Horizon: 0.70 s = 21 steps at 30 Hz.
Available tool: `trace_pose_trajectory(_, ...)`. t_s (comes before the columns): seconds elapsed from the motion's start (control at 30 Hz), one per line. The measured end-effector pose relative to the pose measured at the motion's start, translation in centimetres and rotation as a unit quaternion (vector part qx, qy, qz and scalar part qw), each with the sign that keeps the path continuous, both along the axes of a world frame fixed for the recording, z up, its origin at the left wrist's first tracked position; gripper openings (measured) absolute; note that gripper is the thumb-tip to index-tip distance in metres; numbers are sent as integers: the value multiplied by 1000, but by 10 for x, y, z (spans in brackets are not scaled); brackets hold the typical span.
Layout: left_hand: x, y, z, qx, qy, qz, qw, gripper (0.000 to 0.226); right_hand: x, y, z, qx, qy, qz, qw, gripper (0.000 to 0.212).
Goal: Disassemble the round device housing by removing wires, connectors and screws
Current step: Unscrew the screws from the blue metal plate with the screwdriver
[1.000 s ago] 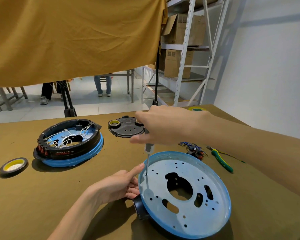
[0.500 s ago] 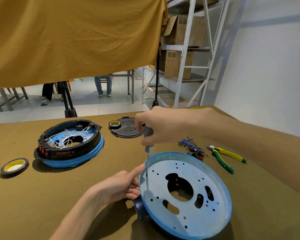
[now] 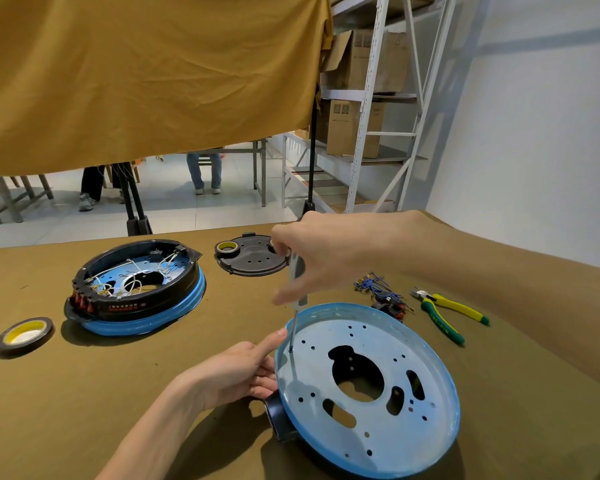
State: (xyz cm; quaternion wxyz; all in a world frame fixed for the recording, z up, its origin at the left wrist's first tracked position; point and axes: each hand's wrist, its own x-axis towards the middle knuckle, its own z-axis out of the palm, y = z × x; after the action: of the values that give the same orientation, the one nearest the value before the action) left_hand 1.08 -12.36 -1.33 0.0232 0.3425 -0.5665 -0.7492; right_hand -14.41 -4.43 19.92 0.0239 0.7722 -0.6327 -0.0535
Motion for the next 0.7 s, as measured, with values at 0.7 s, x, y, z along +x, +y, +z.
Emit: trace_pose_trajectory(0.7,0,2,2,-14,-7,11,1000,91,-6,-3,6,63,-80,74,992,38)
